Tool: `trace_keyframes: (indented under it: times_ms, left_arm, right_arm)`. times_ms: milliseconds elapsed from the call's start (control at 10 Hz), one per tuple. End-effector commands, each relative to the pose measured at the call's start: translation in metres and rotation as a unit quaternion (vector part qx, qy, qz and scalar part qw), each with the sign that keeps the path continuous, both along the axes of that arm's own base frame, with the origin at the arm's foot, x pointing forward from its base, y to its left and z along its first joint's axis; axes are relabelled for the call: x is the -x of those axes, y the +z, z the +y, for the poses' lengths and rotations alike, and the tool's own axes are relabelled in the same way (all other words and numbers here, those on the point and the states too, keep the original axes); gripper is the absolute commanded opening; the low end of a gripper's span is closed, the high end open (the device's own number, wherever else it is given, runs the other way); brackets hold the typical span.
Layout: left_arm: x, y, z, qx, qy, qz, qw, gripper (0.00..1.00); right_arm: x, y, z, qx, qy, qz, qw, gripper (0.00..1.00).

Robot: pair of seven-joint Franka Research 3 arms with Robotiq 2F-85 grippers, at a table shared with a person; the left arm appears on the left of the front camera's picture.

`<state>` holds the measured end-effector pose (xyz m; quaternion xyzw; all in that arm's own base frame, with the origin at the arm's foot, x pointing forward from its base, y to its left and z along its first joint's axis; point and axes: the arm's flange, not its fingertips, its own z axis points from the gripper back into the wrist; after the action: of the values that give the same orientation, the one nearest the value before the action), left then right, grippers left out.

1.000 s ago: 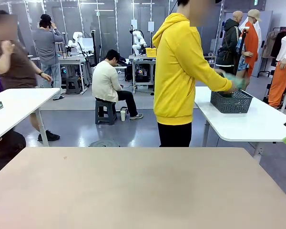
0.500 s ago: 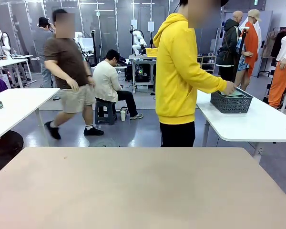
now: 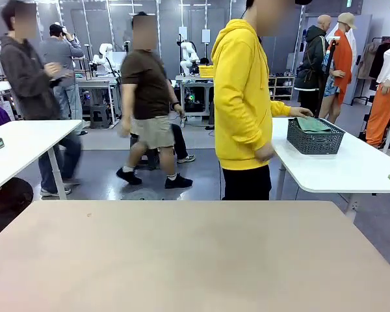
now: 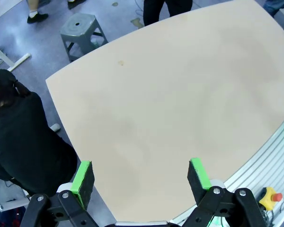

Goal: Fold the towels and place them in the basket.
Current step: Stack the folded Towel with hook on the right side of the table.

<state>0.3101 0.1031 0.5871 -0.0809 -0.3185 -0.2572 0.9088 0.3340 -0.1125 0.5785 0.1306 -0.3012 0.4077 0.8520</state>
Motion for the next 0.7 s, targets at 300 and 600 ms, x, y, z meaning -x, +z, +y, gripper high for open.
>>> trace_keyframes:
  times_ms: [300, 600]
  left_arm:
    - [0.0006, 0.0022, 0.0004, 0.002, -0.002, 0.004, 1.0, 1.0]
    - [0.0006, 0.0022, 0.0004, 0.002, -0.002, 0.004, 1.0, 1.0]
  right_arm:
    - [0.0003, -0.0003, -0.0016, 0.007, 0.003, -0.001, 1.0, 1.0]
    - [0.0003, -0.0003, -0.0016, 0.007, 0.003, -0.001, 1.0, 1.0]
